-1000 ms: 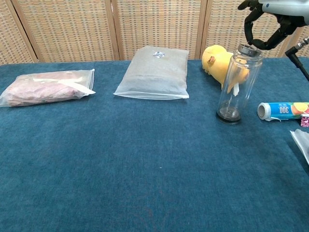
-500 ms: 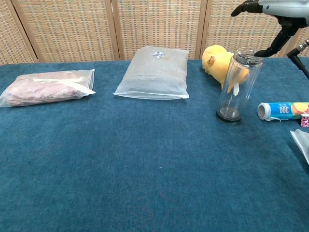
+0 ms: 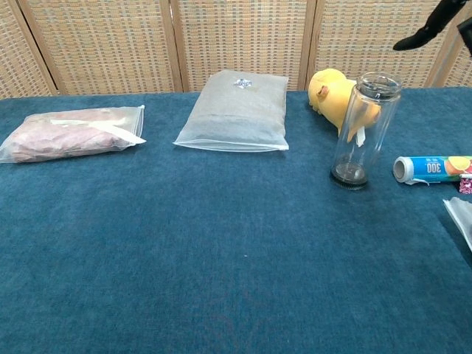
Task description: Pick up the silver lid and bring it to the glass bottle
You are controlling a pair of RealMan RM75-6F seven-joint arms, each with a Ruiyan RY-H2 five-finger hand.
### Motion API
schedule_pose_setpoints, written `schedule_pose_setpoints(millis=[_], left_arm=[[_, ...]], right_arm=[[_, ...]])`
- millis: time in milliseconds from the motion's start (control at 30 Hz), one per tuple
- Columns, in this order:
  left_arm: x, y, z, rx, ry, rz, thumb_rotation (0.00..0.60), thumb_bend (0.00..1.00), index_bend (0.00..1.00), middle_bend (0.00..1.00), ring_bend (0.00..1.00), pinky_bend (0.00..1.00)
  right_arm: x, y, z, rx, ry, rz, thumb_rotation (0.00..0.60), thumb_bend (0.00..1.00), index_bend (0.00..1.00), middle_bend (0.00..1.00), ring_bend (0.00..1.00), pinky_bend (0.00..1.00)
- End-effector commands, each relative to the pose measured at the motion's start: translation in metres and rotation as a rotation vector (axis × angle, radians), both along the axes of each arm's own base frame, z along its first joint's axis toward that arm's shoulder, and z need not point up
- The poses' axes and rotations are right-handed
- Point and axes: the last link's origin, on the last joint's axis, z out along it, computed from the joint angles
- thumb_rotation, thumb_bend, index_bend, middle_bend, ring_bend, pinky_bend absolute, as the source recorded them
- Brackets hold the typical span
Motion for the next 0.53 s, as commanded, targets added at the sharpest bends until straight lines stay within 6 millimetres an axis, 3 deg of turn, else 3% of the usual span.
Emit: schedule_pose_setpoints(millis=[33,167,200,300,533], left_arm=[[0.0,0.0,0.0,0.001,0.0,-0.002,0.6,0.0,0.0,0.0,0.0,0.0],[0.0,-0.001,0.0,-0.003,0.0,-0.005,0.6,0.0,0.0,0.0,0.0,0.0],[0.0,-0.001,0.0,-0.004,-0.001,-0.006,0.6,0.0,0.0,0.0,0.0,0.0],[0.0,-0.001,-0.003,-0.012,0.003,-0.007,0.6,0.0,0.0,0.0,0.0,0.0],[0.0,0.002,-0.006,-0.019,0.009,-0.017,0.6,0.0,0.0,0.0,0.0,0.0]], right_arm=[[-0.008,0.022,0.014,-0.021,-0.066,0.012,0.6,0.33,0.08,0.0,0.0,0.0],[-0.028,0.049,0.02,-0.045,-0.096,0.013,0.6,0.04,0.05,0.0,0.0,0.0],[-0.035,0.056,0.021,-0.05,-0.093,0.01,0.6,0.02,0.03,0.0,0.0,0.0],[-0.065,0.084,0.022,-0.074,-0.038,-0.017,0.6,0.0,0.0,0.0,0.0,0.0],[-0.107,0.126,0.017,-0.145,0.001,-0.039,0.6,0.0,0.0,0.0,0.0,0.0]])
